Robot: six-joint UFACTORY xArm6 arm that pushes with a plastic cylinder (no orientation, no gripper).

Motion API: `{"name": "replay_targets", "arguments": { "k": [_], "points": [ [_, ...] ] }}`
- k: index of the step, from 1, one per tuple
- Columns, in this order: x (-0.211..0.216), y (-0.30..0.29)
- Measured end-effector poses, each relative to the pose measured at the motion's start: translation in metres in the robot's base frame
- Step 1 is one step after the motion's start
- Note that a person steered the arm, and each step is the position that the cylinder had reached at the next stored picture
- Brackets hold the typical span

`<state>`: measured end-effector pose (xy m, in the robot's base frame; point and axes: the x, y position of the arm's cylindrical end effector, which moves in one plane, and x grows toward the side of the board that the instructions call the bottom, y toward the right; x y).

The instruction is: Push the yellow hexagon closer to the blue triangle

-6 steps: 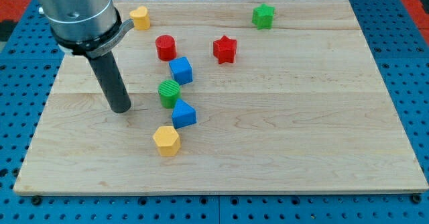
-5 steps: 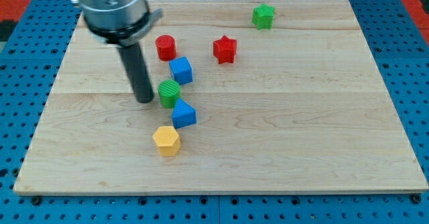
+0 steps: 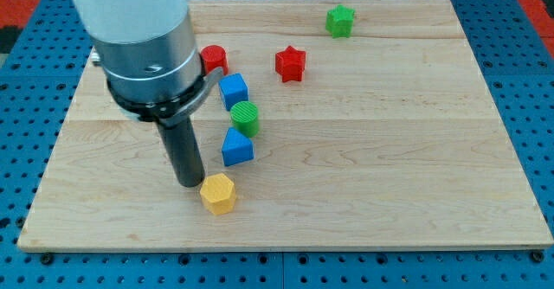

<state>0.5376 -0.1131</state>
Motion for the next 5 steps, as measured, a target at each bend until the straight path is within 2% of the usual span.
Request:
{"name": "replay_targets", "arguments": {
  "k": [1,2,3,4,5],
  "points": [
    [0.038,0.018],
    [0.043,0.046],
    [0.037,0.042],
    [0.053,0.045],
    [0.062,0.072]
  ]
}}
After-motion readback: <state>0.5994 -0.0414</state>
